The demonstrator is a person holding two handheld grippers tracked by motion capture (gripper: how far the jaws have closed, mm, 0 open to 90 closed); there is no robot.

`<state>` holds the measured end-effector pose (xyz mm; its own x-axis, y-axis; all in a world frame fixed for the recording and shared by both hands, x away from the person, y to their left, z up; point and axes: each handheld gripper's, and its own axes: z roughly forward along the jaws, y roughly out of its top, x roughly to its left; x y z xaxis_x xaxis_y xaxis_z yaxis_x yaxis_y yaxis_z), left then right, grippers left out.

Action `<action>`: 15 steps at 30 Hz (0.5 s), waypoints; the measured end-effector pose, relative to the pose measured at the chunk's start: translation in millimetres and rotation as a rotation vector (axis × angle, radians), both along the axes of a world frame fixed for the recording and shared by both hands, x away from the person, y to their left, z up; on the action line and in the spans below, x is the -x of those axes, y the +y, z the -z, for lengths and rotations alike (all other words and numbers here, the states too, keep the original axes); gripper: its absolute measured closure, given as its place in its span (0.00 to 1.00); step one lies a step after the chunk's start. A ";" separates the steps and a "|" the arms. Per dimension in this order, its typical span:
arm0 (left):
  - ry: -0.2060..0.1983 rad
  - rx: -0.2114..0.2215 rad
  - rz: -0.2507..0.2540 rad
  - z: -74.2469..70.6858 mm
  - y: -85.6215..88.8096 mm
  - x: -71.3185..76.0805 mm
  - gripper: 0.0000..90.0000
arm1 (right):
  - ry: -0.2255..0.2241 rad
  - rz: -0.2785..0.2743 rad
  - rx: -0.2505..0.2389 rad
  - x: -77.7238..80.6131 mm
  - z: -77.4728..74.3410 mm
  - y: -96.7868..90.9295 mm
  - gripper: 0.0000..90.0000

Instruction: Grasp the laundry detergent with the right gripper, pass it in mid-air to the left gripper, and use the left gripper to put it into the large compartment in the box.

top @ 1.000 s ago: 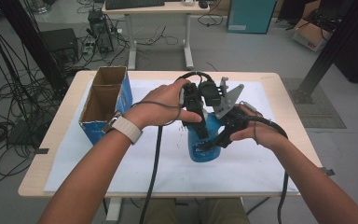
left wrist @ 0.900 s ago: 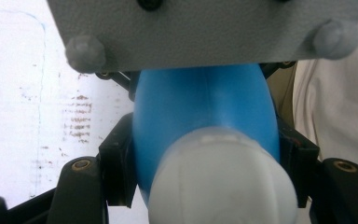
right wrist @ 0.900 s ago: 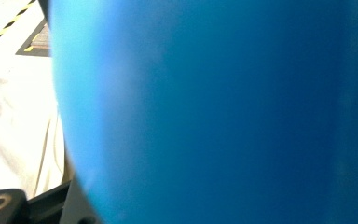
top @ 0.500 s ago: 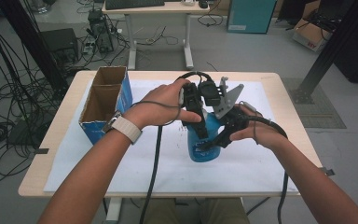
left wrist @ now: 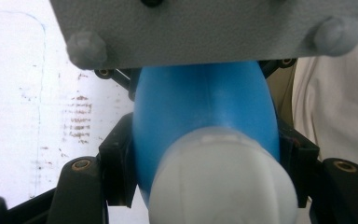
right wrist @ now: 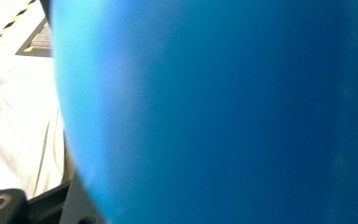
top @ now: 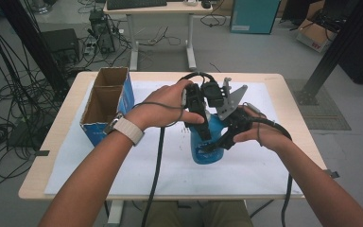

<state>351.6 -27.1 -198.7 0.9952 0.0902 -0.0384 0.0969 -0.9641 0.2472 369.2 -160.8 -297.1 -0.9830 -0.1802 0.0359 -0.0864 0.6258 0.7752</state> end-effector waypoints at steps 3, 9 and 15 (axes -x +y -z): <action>0.000 -0.001 0.003 0.1 0.1 -0.1 0.41 | -0.001 -0.003 0.001 -0.2 0.0 0.1 0.49; -0.002 -0.002 0.000 0.0 0.1 -0.1 0.41 | 0.001 -0.003 0.001 -0.4 0.1 0.2 0.48; 0.000 -0.002 0.000 0.1 -0.1 -0.3 0.41 | -0.002 -0.004 0.001 -0.6 0.2 -0.1 0.49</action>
<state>351.9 -27.1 -198.8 0.9952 0.0899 -0.0378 0.0964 -0.9646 0.2454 369.8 -160.9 -297.3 -0.9824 -0.1836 0.0344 -0.0899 0.6262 0.7745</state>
